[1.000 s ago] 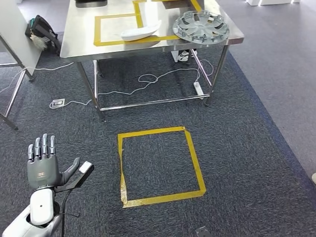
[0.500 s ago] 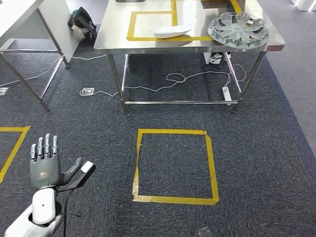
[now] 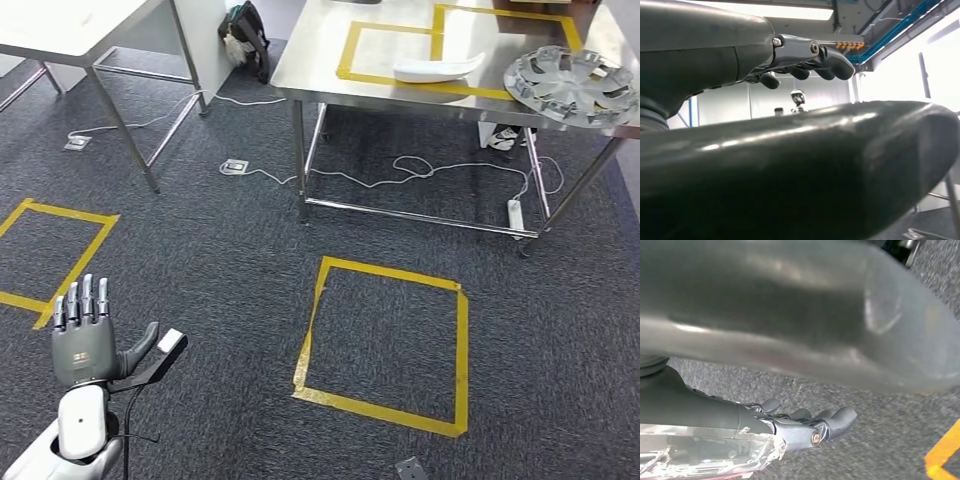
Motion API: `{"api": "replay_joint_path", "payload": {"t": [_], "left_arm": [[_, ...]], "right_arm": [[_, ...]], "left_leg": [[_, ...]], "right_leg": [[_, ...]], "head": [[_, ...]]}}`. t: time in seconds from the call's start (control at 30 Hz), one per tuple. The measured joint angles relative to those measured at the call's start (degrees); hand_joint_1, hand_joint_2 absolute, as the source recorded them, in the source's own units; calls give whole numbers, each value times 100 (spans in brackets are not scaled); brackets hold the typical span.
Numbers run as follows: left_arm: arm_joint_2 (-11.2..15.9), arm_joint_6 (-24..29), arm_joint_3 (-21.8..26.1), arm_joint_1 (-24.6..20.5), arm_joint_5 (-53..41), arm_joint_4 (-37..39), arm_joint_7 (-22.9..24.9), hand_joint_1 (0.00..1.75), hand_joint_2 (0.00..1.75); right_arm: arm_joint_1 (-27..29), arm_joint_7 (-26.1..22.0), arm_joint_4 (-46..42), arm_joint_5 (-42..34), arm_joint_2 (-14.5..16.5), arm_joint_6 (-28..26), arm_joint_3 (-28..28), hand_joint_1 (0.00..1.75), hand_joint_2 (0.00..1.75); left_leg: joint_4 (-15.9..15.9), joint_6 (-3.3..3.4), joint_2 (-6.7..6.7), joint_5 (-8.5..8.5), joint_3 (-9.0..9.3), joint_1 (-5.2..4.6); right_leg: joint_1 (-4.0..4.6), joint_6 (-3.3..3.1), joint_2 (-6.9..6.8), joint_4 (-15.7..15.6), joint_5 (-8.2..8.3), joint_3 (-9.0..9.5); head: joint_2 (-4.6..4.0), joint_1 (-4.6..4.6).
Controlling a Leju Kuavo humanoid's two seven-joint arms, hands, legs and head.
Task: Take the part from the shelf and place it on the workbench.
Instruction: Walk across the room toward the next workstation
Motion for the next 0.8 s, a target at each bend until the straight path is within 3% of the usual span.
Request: {"api": "replay_joint_path", "payload": {"t": [0.03,0.1,0.17,0.2,0.23,0.3,0.33,0.4,0.47,0.53,0.6,0.67,0.7,0.73,0.77,0.8], "left_arm": [[-1,6,-1,-4,0,3,-1,0,0],[-4,13,-4,-15,0,11,-4,0,0],[-7,15,-7,-7,0,24,-7,0,0],[-7,15,-8,-1,0,29,-7,0,0],[-8,15,-9,3,0,33,-7,0,0],[-11,19,-8,-2,0,35,-8,0,0],[-13,22,-7,-8,0,35,-8,0,0],[-12,31,-3,-13,0,38,-8,0,0],[-3,39,-2,6,0,44,-8,0,0],[10,50,2,3,0,51,-7,0,0],[8,66,3,-20,0,56,-8,0,0],[0,79,1,-12,1,68,-8,0,0],[0,84,1,-3,1,76,-8,0,0],[1,87,3,3,2,84,-8,0,0],[2,92,7,4,2,88,-8,0,0],[2,97,12,-3,2,91,-8,0,0]], "right_arm": [[2,-2,0,0,0,0,0,0,0],[20,-4,0,0,0,0,0,0,0],[40,-4,-1,0,-1,1,0,0,0],[43,-4,-1,0,-1,1,0,0,0],[43,-4,-1,0,-1,1,0,0,0],[34,-4,-1,-2,0,2,0,0,0],[30,-3,-2,-2,0,3,0,0,0],[27,-2,-2,-3,0,6,0,0,0],[20,-1,-1,-4,-1,4,0,0,0],[10,-3,-1,-3,-1,-3,0,0,0],[22,-3,-1,-2,-1,-11,0,0,0],[39,1,-1,-2,0,-21,0,0,0],[41,3,0,-2,0,-25,0,0,0],[38,5,-1,-2,1,-27,0,0,0],[32,7,-1,-1,3,-27,0,0,0],[25,9,-1,1,4,-27,0,0,0]], "left_leg": [[-9,30,-66,15,-2,16],[-9,65,-199,29,-19,28],[-6,77,-352,40,-36,25],[-4,75,-434,46,-38,25],[-3,68,-519,53,-38,29],[6,34,-676,68,-45,33],[15,6,-747,81,-62,34],[12,-70,-870,123,-114,47],[3,-146,-920,155,-150,76],[236,-204,-659,1,-274,67],[898,-248,-336,-363,-591,55],[1536,-276,-257,-612,-885,63],[1605,-280,-247,-596,-903,65],[1455,-276,-226,-486,-804,64],[1125,-265,-159,-320,-601,59],[726,-246,-11,-169,-351,43]], "right_leg": [[-12,28,155,211,-136,-91],[-27,56,460,950,-507,-430],[-27,59,541,1516,-674,-714],[-28,53,555,1499,-595,-719],[-32,44,582,1264,-422,-616],[-62,24,797,463,-48,-237],[-80,13,916,153,45,-82],[-83,-28,1021,-71,55,35],[-66,-103,897,-84,88,42],[-68,-183,759,-117,125,48],[-59,-230,600,-130,134,41],[-51,-243,426,-129,130,26],[-50,-244,340,-129,129,21],[-49,-242,256,-128,128,20],[-47,-236,176,-128,124,26],[-36,-221,103,-127,117,34]], "head": [[0,15],[1,43],[1,46],[1,46],[1,47],[1,48],[1,45],[1,41],[0,41],[1,10],[1,-23],[0,-27],[0,-27],[1,-27],[0,-27],[1,-29]]}}
